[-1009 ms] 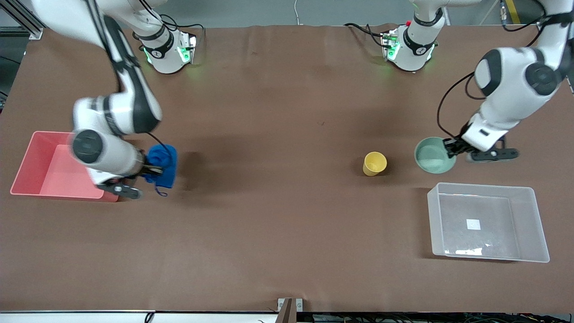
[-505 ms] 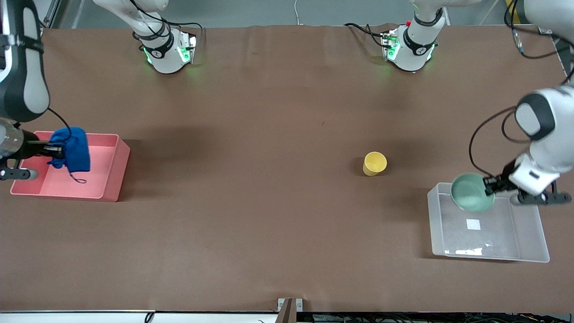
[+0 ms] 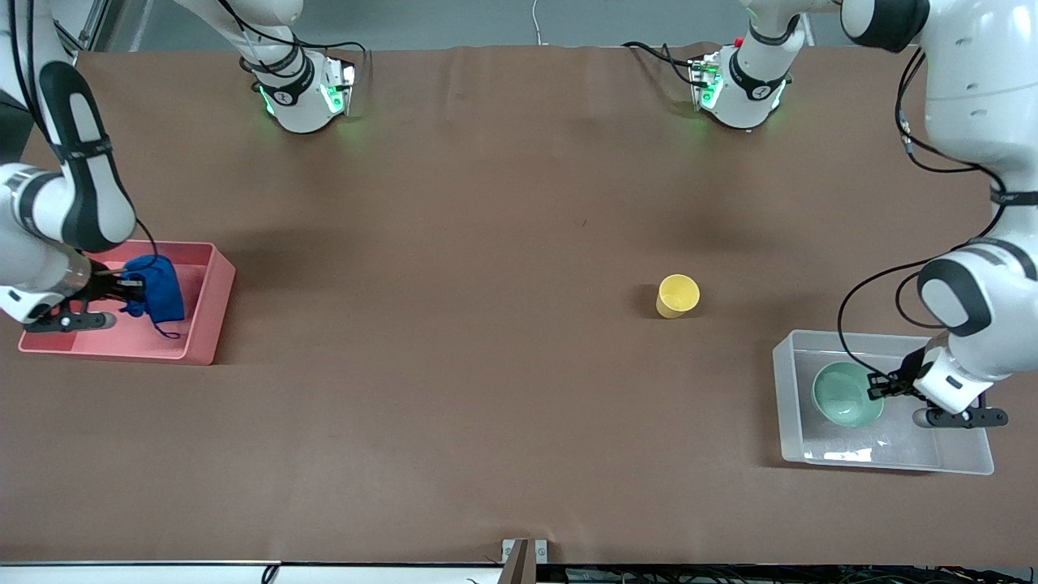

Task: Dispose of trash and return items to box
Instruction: 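Drop the cloth into the pink bin while the left gripper places the bowl, then raise the left gripper from the clear bin and grasp the yellow cup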

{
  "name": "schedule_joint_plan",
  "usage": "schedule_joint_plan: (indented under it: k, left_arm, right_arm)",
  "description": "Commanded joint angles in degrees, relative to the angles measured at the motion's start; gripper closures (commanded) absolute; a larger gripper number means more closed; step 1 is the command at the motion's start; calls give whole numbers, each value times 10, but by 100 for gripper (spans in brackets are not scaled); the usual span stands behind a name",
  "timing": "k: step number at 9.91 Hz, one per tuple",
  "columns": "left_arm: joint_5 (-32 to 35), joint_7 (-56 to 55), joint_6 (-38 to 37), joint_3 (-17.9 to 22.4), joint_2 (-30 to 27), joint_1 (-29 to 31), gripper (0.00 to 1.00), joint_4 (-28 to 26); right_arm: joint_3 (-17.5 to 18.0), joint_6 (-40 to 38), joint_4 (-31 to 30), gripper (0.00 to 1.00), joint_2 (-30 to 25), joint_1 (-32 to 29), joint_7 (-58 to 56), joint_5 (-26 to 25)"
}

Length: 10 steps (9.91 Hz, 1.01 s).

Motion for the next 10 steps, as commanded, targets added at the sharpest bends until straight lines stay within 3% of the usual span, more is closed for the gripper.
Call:
schedule_joint_plan:
  k: [1,2,4,8,10]
  left_arm:
    - [-12,13,23,3,32,-1,84,11]
    - [-12,13,21,4,31,-1,64,10]
    - [-7,13,14,4,-3,0,0,7]
    - [48,-13,-134,-11,-142,-17,0,-15]
    - [117,-90,-145,-75,-222,-17,0,-89]
  right_arm:
    - [12,15,1,69,10,-15,-8,-12]
    - [12,13,3,1,11,-10,-8,-12]
    - [16,-14,23,0,4,-3,-2,-11]
    - [17,-243,165,0,-75,58,76,-5]
    - [17,-300,184,0,-126,90,146,38]
